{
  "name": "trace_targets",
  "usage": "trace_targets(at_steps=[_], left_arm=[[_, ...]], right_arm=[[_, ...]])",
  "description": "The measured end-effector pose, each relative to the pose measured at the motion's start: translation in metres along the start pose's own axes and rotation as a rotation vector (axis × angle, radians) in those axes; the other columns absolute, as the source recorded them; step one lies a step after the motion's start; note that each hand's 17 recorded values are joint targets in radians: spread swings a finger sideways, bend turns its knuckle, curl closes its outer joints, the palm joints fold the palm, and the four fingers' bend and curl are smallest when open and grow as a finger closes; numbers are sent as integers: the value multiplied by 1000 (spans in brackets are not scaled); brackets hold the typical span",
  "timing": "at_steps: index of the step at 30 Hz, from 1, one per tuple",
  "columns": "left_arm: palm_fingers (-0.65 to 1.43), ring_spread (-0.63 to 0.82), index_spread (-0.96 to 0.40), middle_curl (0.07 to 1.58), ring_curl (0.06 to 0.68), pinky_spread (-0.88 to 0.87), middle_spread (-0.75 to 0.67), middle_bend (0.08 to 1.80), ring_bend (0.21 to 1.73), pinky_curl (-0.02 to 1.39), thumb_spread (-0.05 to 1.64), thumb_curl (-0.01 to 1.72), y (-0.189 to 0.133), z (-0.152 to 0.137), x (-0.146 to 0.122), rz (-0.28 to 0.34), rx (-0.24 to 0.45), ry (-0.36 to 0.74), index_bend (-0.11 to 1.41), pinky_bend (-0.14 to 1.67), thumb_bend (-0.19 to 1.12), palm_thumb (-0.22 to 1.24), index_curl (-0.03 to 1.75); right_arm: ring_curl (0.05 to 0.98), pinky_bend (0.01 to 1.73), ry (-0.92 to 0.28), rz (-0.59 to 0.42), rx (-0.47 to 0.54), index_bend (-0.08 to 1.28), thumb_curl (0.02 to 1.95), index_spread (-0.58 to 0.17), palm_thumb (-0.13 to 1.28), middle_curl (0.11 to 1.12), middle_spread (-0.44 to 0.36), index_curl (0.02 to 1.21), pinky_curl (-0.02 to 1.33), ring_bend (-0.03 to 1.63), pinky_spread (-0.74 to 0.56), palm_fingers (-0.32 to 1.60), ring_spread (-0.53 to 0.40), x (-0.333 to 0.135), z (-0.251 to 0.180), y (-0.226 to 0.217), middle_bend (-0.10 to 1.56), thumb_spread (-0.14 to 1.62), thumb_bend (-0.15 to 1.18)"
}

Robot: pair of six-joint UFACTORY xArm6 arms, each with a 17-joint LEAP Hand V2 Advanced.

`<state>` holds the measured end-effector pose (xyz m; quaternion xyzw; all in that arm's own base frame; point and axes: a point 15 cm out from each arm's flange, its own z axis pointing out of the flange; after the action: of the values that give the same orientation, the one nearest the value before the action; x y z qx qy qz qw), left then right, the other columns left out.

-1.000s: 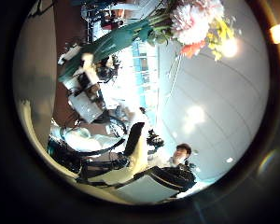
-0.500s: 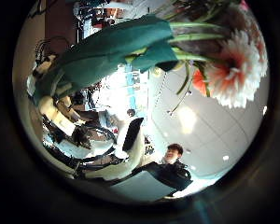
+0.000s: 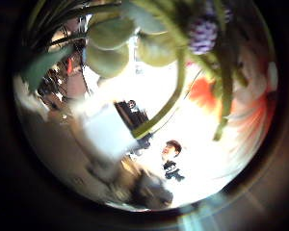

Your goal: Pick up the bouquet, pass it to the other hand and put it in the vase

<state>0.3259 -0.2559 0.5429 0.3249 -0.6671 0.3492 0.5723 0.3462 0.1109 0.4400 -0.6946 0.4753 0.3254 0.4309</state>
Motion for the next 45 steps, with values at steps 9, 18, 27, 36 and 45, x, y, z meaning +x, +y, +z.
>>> trace_targets(at_steps=[9, 18, 27, 36, 45], left_arm=[[1175, -392, -412, 838, 510, -408, -388, 1068, 1405, 706, 984, 612, -8, -18, 22, 84, 104, 105, 628, 1174, 192, 1010, 770], [1063, -396, -568, 912, 553, -495, -456, 1174, 1511, 820, 1038, 719, -22, -50, 50, 220, 281, -106, 768, 1248, 206, 1051, 988], [1042, -392, -641, 936, 557, -532, -481, 1189, 1541, 896, 1061, 802, -14, -125, 78, 308, 507, -250, 740, 1233, 190, 1050, 1121], [1048, -390, -683, 952, 551, -567, -495, 1185, 1543, 946, 1075, 864, -17, -207, 80, 365, 707, -354, 699, 1197, 172, 1049, 1212], [1058, -390, -709, 963, 547, -595, -503, 1171, 1539, 987, 1091, 910, -22, -268, 45, 322, 818, -417, 658, 1162, 156, 1051, 1274]], right_arm=[[684, 1156, 45, 70, 84, 1052, 1172, -244, 845, 778, -154, 839, 855, 1349, -292, 1033, -215, 21, -17, -11, 1251, 906, -51], [593, 1115, 57, 133, 148, 526, 862, -356, 772, 690, -199, 704, 724, 1236, -469, 592, -254, 41, -40, -5, 995, 962, -39], [496, 934, 52, 193, 159, 391, 699, -387, 758, 568, -139, 578, 667, 1064, -127, 169, -201, 63, -42, 5, 709, 965, -30], [417, 817, 37, 204, 135, 349, 610, -376, 764, 487, -92, 509, 585, 945, 180, 177, -114, 67, -33, 1, 589, 961, -27], [365, 721, 34, 207, 117, 304, 564, -376, 773, 442, -83, 466, 509, 874, 308, 231, -85, 73, -24, -4, 525, 958, -26]])
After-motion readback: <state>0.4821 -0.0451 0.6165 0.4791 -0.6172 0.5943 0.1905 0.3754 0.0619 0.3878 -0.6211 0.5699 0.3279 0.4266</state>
